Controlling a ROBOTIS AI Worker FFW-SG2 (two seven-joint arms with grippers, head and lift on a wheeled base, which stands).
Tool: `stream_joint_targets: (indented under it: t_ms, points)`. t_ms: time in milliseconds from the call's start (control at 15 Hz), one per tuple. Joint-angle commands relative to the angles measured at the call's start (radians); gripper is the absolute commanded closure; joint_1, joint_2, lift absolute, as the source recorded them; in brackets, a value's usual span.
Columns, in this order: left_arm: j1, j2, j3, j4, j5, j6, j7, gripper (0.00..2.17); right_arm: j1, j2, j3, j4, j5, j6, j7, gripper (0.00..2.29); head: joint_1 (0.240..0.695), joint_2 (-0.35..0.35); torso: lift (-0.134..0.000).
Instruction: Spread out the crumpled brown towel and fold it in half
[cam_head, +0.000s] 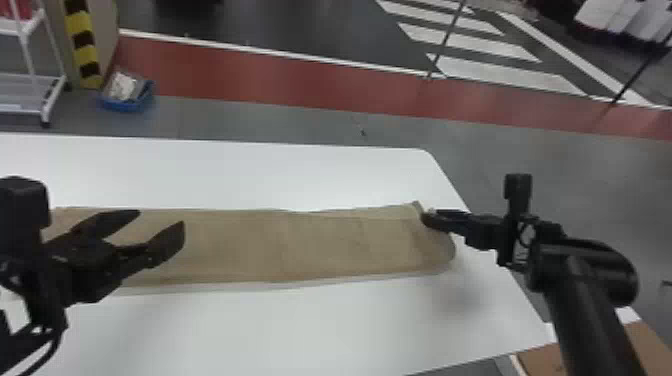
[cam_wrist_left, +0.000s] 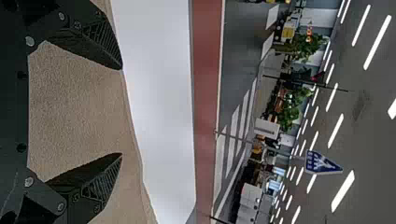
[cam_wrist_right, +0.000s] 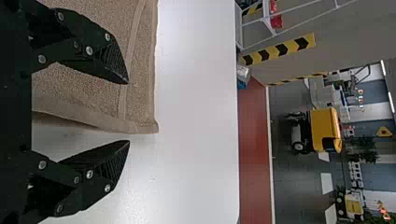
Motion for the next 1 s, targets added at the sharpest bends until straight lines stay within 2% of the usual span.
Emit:
stream_joint_targets:
  t_ms: [0,200,400,733,867,933]
  points:
    - [-0.001,-0.003,-0.015,-0.001,-0.001,0.001,0.000,0.27,-0.008,0.001,0.002,0.004,0.003,-0.006,0.008,1.46,0.695,-0.350,-0.120]
    - [-0.007,-0.003,-0.032,0.016,-0.003,0.001,-0.006,0.27,-0.011,0.001,-0.005,0.007,-0.005,-0.022,0.039,1.78,0.695,-0.350,-0.120]
    - [-0.037,-0.007,-0.084,0.056,-0.007,-0.002,0.001,0.27,-0.008,0.001,-0.014,0.009,-0.019,-0.034,0.054,1.80,0.695,-0.350,-0.120]
    - [-0.099,-0.044,-0.170,0.197,-0.060,-0.097,0.053,0.36,-0.005,0.002,-0.025,-0.007,-0.043,-0.049,0.077,1.80,0.695,-0.350,-0.120]
    - [-0.117,-0.059,-0.188,0.255,-0.104,-0.131,0.081,0.60,-0.001,0.002,-0.026,-0.010,-0.053,-0.049,0.088,1.80,0.695,-0.350,-0.120]
    - [-0.117,-0.059,-0.193,0.265,-0.112,-0.153,0.081,0.61,0.004,0.002,-0.028,-0.016,-0.054,-0.046,0.088,1.80,0.695,-0.350,-0.120]
